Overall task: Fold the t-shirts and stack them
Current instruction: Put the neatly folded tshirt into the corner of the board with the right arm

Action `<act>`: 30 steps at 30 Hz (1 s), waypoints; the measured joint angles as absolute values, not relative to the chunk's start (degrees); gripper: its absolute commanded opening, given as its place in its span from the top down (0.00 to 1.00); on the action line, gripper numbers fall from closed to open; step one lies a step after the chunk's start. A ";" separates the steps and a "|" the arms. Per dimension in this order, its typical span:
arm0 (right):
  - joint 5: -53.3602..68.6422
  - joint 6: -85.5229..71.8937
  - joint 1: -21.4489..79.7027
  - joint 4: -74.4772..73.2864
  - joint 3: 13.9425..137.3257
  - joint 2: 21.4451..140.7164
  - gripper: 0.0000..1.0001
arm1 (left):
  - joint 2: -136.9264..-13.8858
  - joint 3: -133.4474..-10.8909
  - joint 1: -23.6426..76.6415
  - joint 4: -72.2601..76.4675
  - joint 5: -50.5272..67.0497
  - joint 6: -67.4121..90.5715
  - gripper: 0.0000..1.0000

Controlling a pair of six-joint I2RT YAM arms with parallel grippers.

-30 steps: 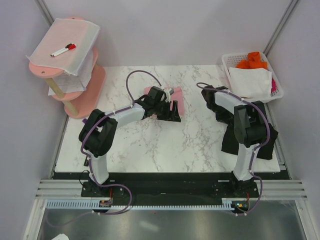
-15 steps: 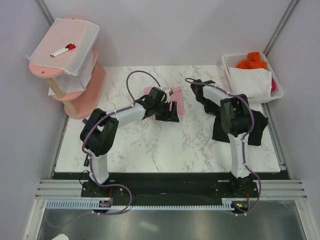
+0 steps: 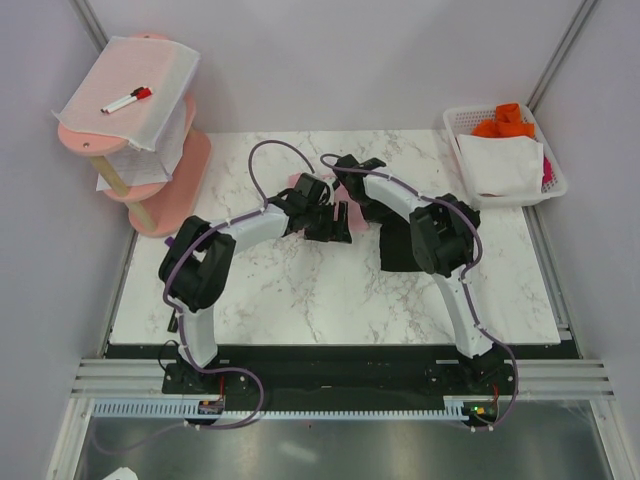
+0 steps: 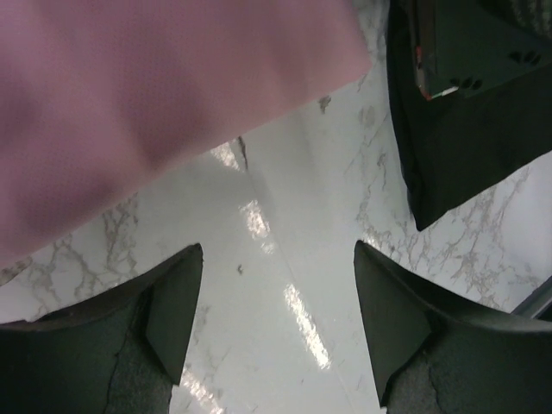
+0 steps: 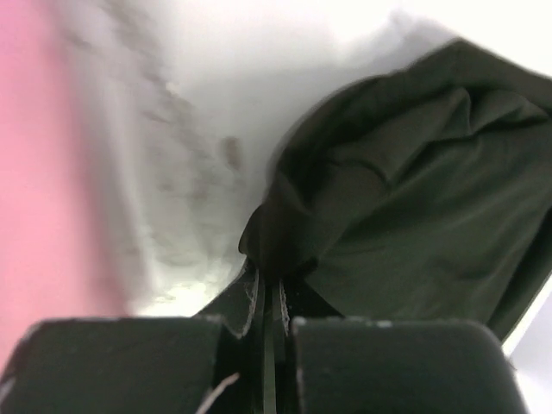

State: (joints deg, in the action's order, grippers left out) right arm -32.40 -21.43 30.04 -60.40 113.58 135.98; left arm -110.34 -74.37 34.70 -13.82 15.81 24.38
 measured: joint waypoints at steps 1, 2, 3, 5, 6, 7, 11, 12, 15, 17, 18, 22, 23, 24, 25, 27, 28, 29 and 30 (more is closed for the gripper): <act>-31.66 -21.39 30.35 -60.40 114.69 136.46 0.96 | -110.24 -74.37 34.39 -14.66 15.29 24.29 0.22; -31.31 -21.39 30.48 -60.40 115.57 136.81 0.95 | -110.24 -74.37 34.17 -14.66 15.00 24.18 0.22; -30.85 -21.37 30.59 -60.25 116.31 137.05 0.92 | -110.24 -74.37 33.95 -14.66 14.83 24.05 0.22; -29.71 -21.30 30.83 -60.14 117.12 137.12 0.69 | -110.24 -74.37 33.82 -14.90 14.09 23.92 0.21; -29.28 -21.19 30.87 -59.83 117.23 137.01 0.53 | -110.21 -74.37 33.82 -14.87 13.85 23.86 0.21; -28.82 -21.04 30.94 -59.48 117.21 136.86 0.45 | -110.21 -74.37 33.82 -14.94 13.58 23.68 0.21; -26.85 -19.86 31.18 -55.77 113.47 133.05 0.16 | -110.21 -74.37 33.85 -14.90 12.86 22.85 0.18; -26.57 -19.73 31.18 -55.40 112.01 131.02 0.16 | -110.21 -74.37 33.85 -14.90 12.53 22.70 0.17; -24.62 -19.59 30.63 -53.23 109.19 124.25 0.17 | -110.21 -74.54 33.82 -14.90 12.27 22.39 0.17; -22.59 -19.68 29.12 -51.13 107.81 118.80 0.19 | -110.21 -75.13 33.82 -14.98 12.32 22.35 0.17; -21.41 -19.75 27.62 -49.58 106.67 116.01 0.19 | -110.21 -75.61 33.82 -14.96 12.38 22.33 0.17; -17.67 -20.18 17.65 -44.23 100.14 106.61 0.23 | -110.39 -79.24 33.82 -15.14 13.17 22.33 0.17; -16.93 -20.32 14.68 -42.85 98.35 105.34 0.26 | -110.63 -80.64 33.82 -15.07 13.65 22.33 0.17; -16.01 -20.36 11.16 -41.45 95.96 104.38 0.27 | -110.91 -82.06 33.82 -14.90 13.96 22.35 0.17; -15.57 -20.43 8.75 -40.62 94.15 104.03 0.28 | -111.28 -83.46 33.82 -14.90 14.20 22.35 0.17; -13.91 -20.80 4.10 -39.40 89.47 104.09 0.30 | -112.57 -86.80 33.82 -14.81 15.18 22.37 0.17; -13.02 -20.82 2.70 -39.18 87.39 104.18 0.31 | -113.38 -88.33 33.82 -14.70 15.42 22.37 0.17; -12.32 -20.99 1.83 -39.13 85.89 104.18 0.32 | -114.19 -89.73 33.82 -14.66 15.64 22.37 0.18; -11.31 -21.02 0.97 -38.89 84.38 104.18 0.32 | -115.22 -91.35 33.82 -14.87 15.73 22.39 0.18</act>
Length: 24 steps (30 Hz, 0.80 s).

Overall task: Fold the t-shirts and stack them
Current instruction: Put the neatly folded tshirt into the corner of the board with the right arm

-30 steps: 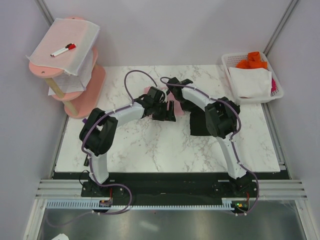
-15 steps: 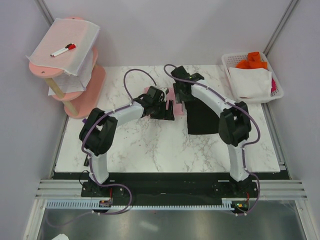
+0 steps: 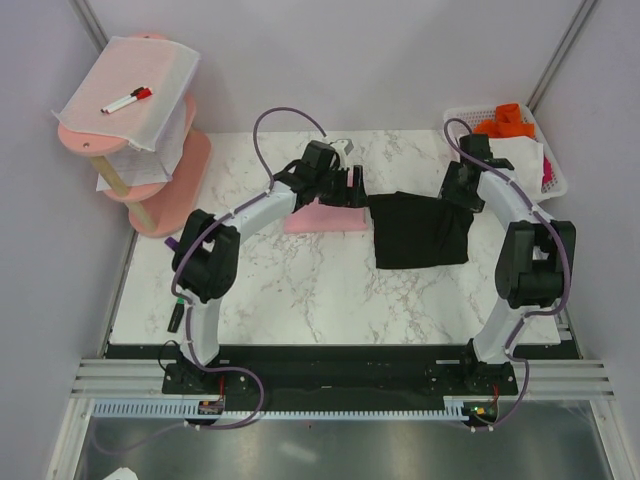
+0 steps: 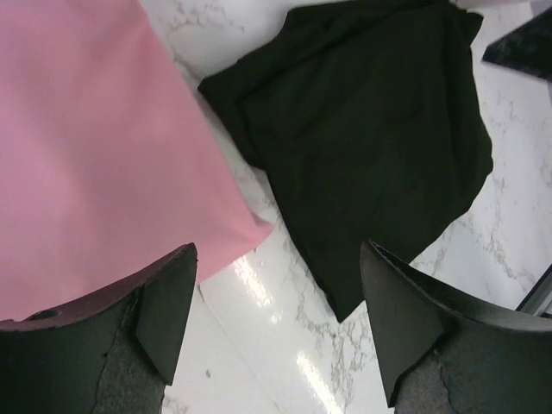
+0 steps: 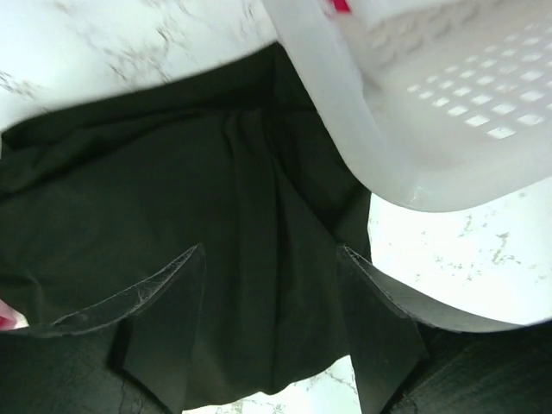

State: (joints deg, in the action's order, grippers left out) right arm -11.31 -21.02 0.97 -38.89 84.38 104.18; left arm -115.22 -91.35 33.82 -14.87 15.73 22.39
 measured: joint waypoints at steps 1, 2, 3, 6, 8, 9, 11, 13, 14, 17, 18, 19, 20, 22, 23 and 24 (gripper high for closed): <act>-9.96 -21.08 0.12 -38.22 82.89 104.20 0.33 | -116.25 -92.73 33.82 -14.90 15.92 22.41 0.18; -8.67 -21.19 -0.67 -37.52 81.67 104.20 0.33 | -117.82 -94.85 33.82 -14.87 16.25 22.44 0.18; -7.35 -21.23 -1.34 -36.71 80.71 104.25 0.33 | -119.35 -96.77 33.82 -15.00 16.51 22.55 0.18; -4.36 -21.30 -2.52 -34.02 79.29 104.84 0.34 | -124.11 -102.35 33.85 -15.44 16.71 23.14 0.20; -3.20 -21.43 -3.18 -32.49 79.18 105.54 0.37 | -127.02 -105.65 33.85 -16.43 16.64 23.55 0.21; -2.76 -21.47 -3.22 -31.68 79.18 105.91 0.37 | -128.18 -107.02 33.87 -16.95 16.51 23.68 0.21; -2.11 -21.67 -3.22 -30.26 79.18 106.63 0.37 | -131.11 -110.69 33.87 -18.70 16.08 23.90 0.22; -1.50 -21.87 -3.14 -28.97 79.15 107.42 0.37 | -133.71 -114.13 33.89 -20.14 15.57 24.03 0.23; -1.13 -21.93 -3.05 -28.53 79.13 107.70 0.38 | -134.74 -115.42 33.89 -20.75 15.42 24.10 0.23; -0.45 -22.33 -2.66 -26.89 79.09 108.62 0.39 | -137.16 -118.26 33.89 -21.96 15.18 24.21 0.23; -0.16 -22.35 -2.57 -26.41 79.09 108.99 0.39 | -137.73 -118.87 33.89 -22.37 15.14 24.23 0.24; 0.05 -22.37 -2.46 -26.00 79.09 109.36 0.39 | -138.23 -119.48 33.93 -22.68 15.09 24.27 0.24; 0.25 -22.39 -2.39 -25.65 79.09 109.65 0.39 | -138.80 -120.03 33.95 -22.87 15.09 24.36 0.25; 0.49 -22.48 -2.22 -24.91 79.09 110.28 0.39 | -139.92 -121.34 34.09 -23.31 15.14 24.56 0.25; 0.62 -22.48 -2.11 -24.51 79.09 110.50 0.39 | -140.49 -121.97 34.22 -23.46 15.16 24.60 0.26; 0.67 -22.48 -2.07 -24.32 79.09 110.61 0.39 | -140.97 -122.39 34.37 -23.59 15.20 24.60 0.26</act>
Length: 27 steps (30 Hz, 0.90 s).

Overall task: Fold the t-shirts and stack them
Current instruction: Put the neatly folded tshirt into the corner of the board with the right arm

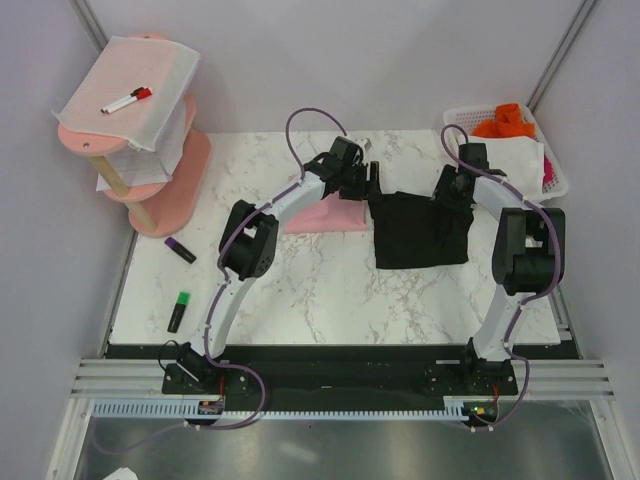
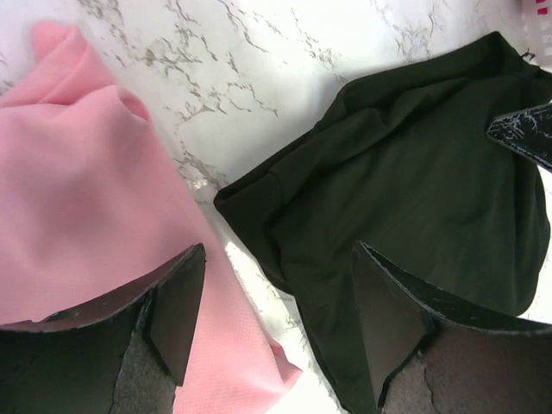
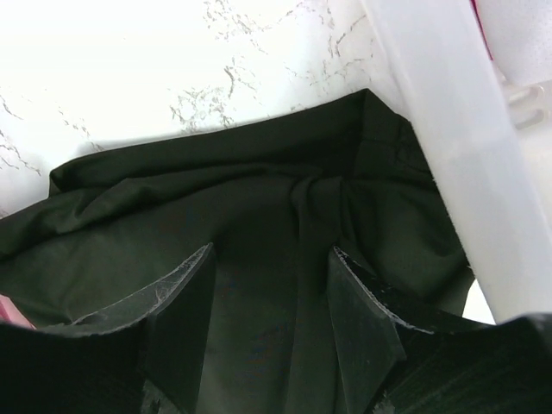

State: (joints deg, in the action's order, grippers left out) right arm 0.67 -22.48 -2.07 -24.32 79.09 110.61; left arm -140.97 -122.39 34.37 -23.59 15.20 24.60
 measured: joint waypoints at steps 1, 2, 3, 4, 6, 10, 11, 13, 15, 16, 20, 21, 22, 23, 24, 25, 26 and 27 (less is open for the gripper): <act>0.67 -22.48 -2.02 -24.16 79.09 110.67 0.39 | -141.21 -122.52 34.57 -23.70 15.20 24.62 0.27; 0.67 -22.50 -2.02 -24.10 79.09 110.67 0.39 | -141.36 -122.58 34.85 -23.94 15.22 24.62 0.27; 0.62 -22.50 -2.02 -23.99 79.09 110.67 0.39 | -141.53 -122.67 35.16 -24.01 15.22 24.62 0.27; 0.58 -22.50 -2.02 -23.88 79.09 110.67 0.39 | -141.75 -122.93 35.48 -24.05 15.22 24.62 0.28; 0.36 -22.52 -2.02 -23.73 79.09 110.67 0.39 | -142.02 -123.24 36.29 -24.10 15.18 24.60 0.28; -0.03 -22.50 -2.02 -23.31 79.09 110.67 0.39 | -142.43 -124.22 37.74 -24.32 15.18 24.60 0.30; -0.05 -22.50 -2.02 -23.18 79.09 110.67 0.39 | -142.82 -124.77 37.98 -24.25 15.20 24.60 0.30; -0.27 -22.50 -2.02 -23.00 79.09 110.67 0.39 | -143.48 -125.32 38.41 -24.16 15.18 24.60 0.31; -0.56 -22.52 -2.02 -22.98 79.09 110.67 0.38 | -144.14 -125.62 38.72 -24.18 15.16 24.60 0.32; -0.86 -22.55 -2.02 -22.96 79.09 110.67 0.38 | -144.46 -125.69 38.76 -24.21 15.14 24.60 0.34; -1.83 -22.70 -1.89 -22.20 78.59 110.63 0.38 | -145.38 -125.82 38.74 -24.36 15.07 24.64 0.46; -2.02 -22.72 -1.80 -21.78 78.32 110.56 0.38 | -145.64 -126.06 38.72 -24.34 15.05 24.71 0.49; -2.24 -22.70 -1.69 -21.39 78.04 110.52 0.38 | -145.75 -126.13 38.70 -24.32 15.07 24.82 0.55; -2.39 -22.70 -1.61 -21.21 77.84 110.52 0.38 | -145.91 -126.23 38.65 -24.36 15.03 24.82 0.59; -2.48 -22.70 -1.54 -20.88 77.49 110.52 0.38 | -146.06 -126.43 38.65 -24.36 15.03 24.91 0.63; -2.59 -22.70 -1.48 -20.71 77.32 110.52 0.39 | -146.19 -126.65 38.65 -24.36 15.05 25.08 0.67; -2.68 -22.70 -1.39 -20.53 77.17 110.52 0.51 | -146.39 -126.89 38.65 -24.32 15.05 25.10 0.70; -2.66 -22.70 -1.37 -20.45 77.10 110.52 0.61 | -146.56 -127.07 38.72 -24.32 15.09 25.19 0.75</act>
